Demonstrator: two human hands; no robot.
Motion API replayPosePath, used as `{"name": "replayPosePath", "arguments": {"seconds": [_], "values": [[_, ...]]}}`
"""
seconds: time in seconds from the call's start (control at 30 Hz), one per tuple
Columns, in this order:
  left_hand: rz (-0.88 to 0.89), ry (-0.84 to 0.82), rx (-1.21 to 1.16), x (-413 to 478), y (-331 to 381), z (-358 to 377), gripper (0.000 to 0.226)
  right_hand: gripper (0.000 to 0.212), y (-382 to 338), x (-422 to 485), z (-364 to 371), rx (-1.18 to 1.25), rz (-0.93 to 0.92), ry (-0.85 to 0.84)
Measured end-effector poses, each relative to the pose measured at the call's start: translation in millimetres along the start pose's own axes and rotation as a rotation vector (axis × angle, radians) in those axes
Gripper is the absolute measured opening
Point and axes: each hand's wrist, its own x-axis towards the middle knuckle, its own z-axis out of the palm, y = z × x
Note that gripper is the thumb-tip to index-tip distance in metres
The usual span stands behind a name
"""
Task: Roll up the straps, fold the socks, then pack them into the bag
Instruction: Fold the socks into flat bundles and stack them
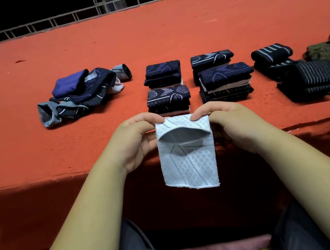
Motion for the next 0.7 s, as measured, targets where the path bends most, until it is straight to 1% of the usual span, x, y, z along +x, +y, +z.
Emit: {"name": "replayPosePath", "arguments": {"seconds": [0.07, 0.1, 0.13, 0.2, 0.23, 0.27, 0.33, 0.37, 0.4, 0.43, 0.53, 0.57, 0.7], "values": [[0.0, 0.019, -0.02, 0, 1, 0, 0.037, 0.04, 2, 0, 1, -0.002, 0.013, -0.009], [0.001, 0.018, -0.022, 1, 0, 0, 0.034, 0.04, 2, 1, 2, 0.034, 0.009, -0.028], [0.001, 0.009, -0.021, 1, 1, 1, 0.03, 0.038, 3, 1, 2, 0.083, 0.002, -0.053], [-0.008, -0.011, -0.006, 0, -1, 2, 0.013, 0.027, 0, 0, 4, 0.179, -0.004, -0.089], [-0.008, -0.022, 0.012, 0, -3, 2, 0.016, 0.02, 0, 0, 4, 0.18, -0.021, -0.098], [-0.013, -0.036, 0.042, -1, -6, 2, 0.027, 0.016, 0, -2, 4, 0.153, -0.047, -0.102], [-0.029, -0.064, 0.126, -1, -9, 2, 0.044, 0.012, 2, -3, 4, 0.091, -0.1, -0.093], [-0.029, -0.072, 0.162, -2, -9, 2, 0.046, 0.011, 2, -4, 5, 0.075, -0.117, -0.095], [-0.023, -0.068, 0.189, -3, -9, 2, 0.044, 0.014, 2, -5, 6, 0.073, -0.127, -0.112], [-0.01, -0.057, 0.203, -2, -8, 2, 0.04, 0.021, 2, -5, 8, 0.09, -0.13, -0.132], [0.035, -0.031, 0.181, -2, -4, 2, 0.036, 0.051, -1, -4, 11, 0.158, -0.072, -0.144], [0.049, -0.025, 0.163, -2, -3, 3, 0.036, 0.053, -2, -4, 11, 0.148, -0.05, -0.146], [0.12, -0.002, 0.074, -2, 0, 4, 0.04, 0.025, -1, -2, 9, 0.002, -0.042, -0.189]]}}
